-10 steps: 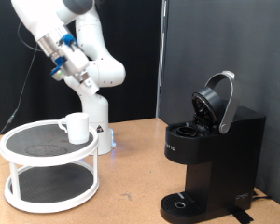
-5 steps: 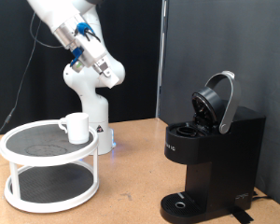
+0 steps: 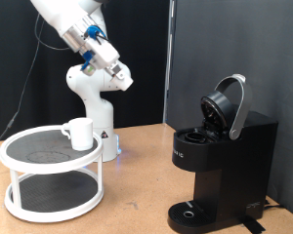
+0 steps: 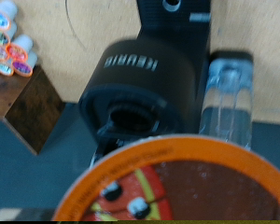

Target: Make a cup of coffee with the keurig machine

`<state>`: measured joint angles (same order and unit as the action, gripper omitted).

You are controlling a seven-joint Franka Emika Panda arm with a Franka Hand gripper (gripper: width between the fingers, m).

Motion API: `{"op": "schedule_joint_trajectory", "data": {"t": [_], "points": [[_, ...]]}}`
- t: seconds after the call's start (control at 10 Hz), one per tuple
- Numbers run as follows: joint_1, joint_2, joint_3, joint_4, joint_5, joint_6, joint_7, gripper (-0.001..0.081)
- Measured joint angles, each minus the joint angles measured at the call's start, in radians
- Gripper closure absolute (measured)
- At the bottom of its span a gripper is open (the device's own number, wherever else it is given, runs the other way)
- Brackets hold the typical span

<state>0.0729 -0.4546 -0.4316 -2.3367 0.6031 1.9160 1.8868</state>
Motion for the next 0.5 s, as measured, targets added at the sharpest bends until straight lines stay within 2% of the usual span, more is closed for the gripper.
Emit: {"op": "schedule_joint_trajectory", "data": {"t": [0.5], "points": [[0.054,0.072,0.08,0.089,0.053,0.042,0.063,0.0405]]}}
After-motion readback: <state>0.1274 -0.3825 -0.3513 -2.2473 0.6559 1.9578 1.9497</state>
